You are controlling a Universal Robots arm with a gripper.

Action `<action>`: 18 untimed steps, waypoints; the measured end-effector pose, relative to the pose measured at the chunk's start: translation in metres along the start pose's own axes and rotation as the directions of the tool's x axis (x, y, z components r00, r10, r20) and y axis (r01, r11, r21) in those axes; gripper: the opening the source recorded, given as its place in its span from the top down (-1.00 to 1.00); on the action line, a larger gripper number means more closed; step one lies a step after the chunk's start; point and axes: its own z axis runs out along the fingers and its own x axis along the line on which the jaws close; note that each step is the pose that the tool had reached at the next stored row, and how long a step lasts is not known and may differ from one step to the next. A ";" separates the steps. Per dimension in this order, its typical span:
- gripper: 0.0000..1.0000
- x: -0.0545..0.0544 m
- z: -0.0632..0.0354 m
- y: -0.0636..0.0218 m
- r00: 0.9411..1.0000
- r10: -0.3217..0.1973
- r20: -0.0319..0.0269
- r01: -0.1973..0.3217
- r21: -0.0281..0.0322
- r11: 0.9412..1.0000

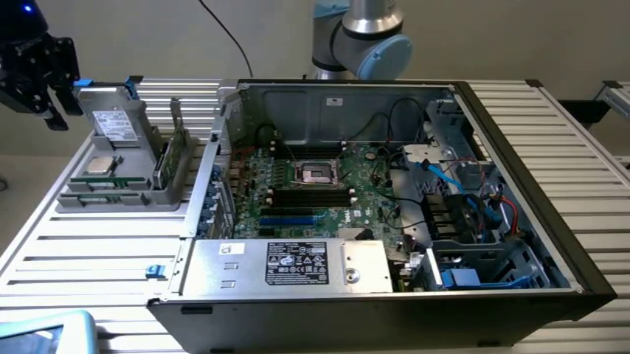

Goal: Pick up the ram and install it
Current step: 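Pick up the ram and move it above insertion slot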

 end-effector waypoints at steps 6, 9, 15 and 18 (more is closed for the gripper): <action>0.15 0.000 0.0110 -0.0002 1.000 0.000 0.000 0.000 0.000 1.000; 0.15 0.000 0.0163 -0.0005 1.000 0.000 0.000 0.000 0.000 1.000; 0.15 0.002 0.0273 -0.0008 1.000 0.000 0.000 0.000 -0.002 1.000; 0.15 0.002 0.0329 -0.0009 1.000 0.000 0.000 0.000 -0.003 1.000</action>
